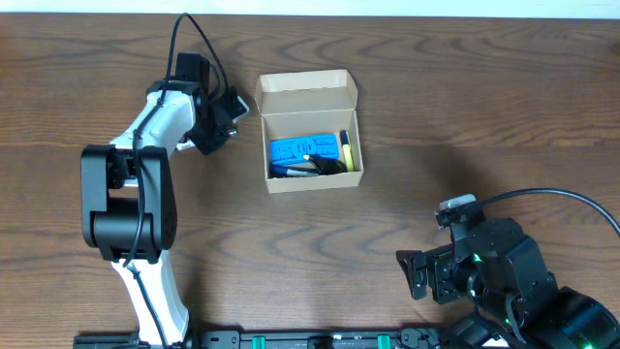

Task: Pack container
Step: 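Carry the white marker into the box and release it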

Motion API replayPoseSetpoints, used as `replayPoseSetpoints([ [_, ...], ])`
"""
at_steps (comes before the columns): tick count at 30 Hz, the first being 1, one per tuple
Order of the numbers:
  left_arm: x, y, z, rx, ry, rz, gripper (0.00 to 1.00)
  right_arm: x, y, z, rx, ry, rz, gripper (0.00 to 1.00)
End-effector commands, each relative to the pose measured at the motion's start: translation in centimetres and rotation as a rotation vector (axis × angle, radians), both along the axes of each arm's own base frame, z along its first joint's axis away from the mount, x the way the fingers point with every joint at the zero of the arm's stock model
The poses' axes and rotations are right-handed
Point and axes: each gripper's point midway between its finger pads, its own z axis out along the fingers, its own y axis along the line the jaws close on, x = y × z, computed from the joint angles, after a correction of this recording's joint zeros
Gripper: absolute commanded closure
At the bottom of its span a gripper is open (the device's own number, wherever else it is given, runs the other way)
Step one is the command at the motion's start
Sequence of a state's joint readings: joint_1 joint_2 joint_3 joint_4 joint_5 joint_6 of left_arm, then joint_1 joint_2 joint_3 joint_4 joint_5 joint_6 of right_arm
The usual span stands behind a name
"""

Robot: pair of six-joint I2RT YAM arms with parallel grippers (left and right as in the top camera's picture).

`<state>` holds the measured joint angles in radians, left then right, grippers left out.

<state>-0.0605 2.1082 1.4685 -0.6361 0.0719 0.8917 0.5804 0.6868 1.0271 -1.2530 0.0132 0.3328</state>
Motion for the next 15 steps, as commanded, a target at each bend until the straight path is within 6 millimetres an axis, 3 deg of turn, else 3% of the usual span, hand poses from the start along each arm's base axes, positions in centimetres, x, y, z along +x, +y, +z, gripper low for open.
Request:
replayPoseSetpoints([
  [1, -0.3, 0.3, -0.6, 0.003, 0.021, 0.001, 0.85, -0.1, 0.2, -0.1, 0.006, 0.006, 0.003, 0.01],
  [3, -0.3, 0.3, -0.6, 0.002, 0.021, 0.006, 0.94, -0.1, 0.2, -0.1, 0.006, 0.006, 0.003, 0.01],
  [9, 0.6, 0.8, 1.2, -0.001, -0.023, 0.147, 0.94, -0.1, 0.2, -0.1, 0.006, 0.006, 0.003, 0.01],
  [12, 1.7, 0.7, 4.3, -0.032, -0.089, 0.225, 0.94, -0.1, 0.2, -0.1, 0.006, 0.006, 0.003, 0.01],
  [15, 2.3, -0.6, 9.2, -0.079, -0.167, 0.211, 0.94, -0.2, 0.2, -0.1, 0.006, 0.006, 0.003, 0.01],
])
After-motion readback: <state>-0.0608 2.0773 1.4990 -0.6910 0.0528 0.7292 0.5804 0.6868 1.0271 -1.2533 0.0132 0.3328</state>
